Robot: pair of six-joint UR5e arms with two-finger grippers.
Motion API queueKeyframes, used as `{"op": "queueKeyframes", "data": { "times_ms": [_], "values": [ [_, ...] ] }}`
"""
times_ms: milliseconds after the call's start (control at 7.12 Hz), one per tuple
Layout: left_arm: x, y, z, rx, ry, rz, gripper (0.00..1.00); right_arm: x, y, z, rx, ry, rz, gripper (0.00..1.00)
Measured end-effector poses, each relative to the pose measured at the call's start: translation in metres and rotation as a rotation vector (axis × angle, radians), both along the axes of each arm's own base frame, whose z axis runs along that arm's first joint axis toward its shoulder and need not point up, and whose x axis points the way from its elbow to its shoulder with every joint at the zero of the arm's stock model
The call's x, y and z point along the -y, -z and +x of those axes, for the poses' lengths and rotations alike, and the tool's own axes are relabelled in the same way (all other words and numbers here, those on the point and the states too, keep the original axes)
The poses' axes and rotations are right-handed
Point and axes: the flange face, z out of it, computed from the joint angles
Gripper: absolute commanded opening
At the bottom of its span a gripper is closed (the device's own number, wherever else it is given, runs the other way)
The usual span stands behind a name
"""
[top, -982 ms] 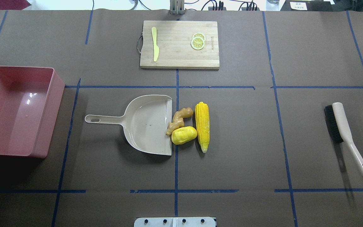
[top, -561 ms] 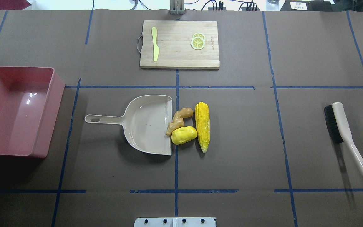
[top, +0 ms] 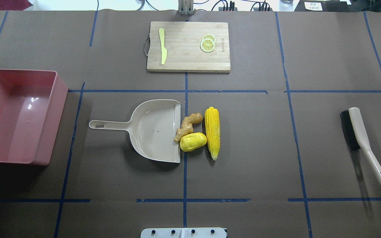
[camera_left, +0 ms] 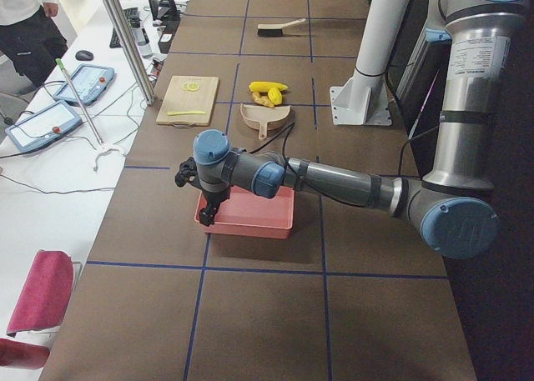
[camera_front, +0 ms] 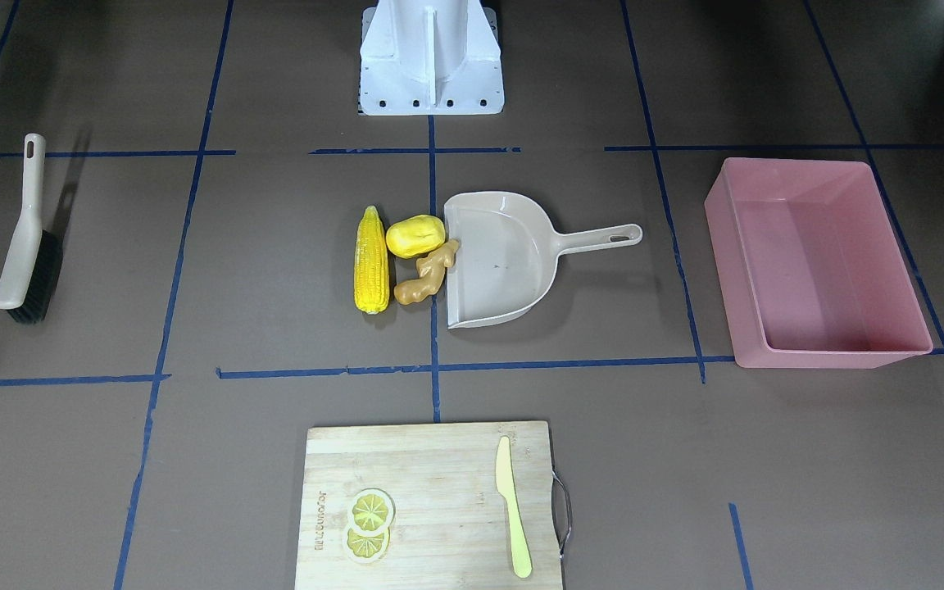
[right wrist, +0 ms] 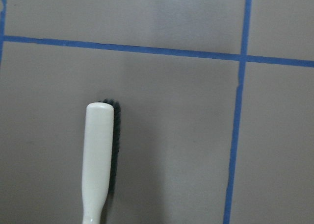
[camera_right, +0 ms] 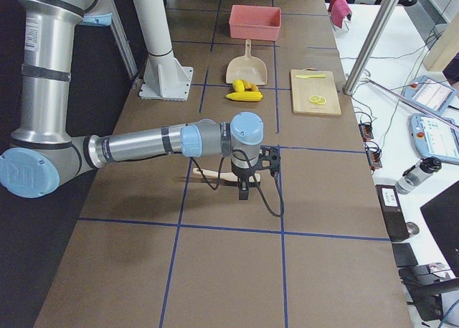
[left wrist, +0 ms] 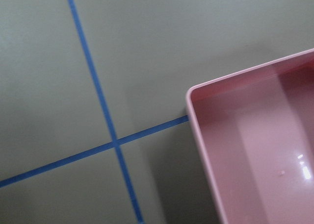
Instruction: Sweep and dump trash into bin
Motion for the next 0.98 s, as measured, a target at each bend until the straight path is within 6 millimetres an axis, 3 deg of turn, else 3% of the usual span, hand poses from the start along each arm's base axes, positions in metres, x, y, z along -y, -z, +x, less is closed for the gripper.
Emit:
{"op": "queueKeyframes", "data": {
  "times_ms": [421, 561, 702, 982],
  "values": [
    [0.008, 0.102, 0.159, -0.059, -0.234, 0.187, 1.0, -0.031, 0.017, -0.031, 0.039, 0.012, 0.002, 0.99],
    [0.006, 0.136, 0.207, -0.049, -0.272, 0.246, 1.0, -0.041, 0.024, -0.05, 0.059, 0.009, -0.022, 1.0],
    [0.003, 0.158, 0.238, -0.041, -0.282, 0.275, 1.0, -0.052, 0.028, -0.076, 0.057, 0.012, -0.035, 1.0],
    [-0.004, 0.175, 0.268, -0.041, -0.293, 0.288, 1.0, -0.085, 0.02, -0.116, 0.044, -0.042, -0.062, 0.99]
  ]
}}
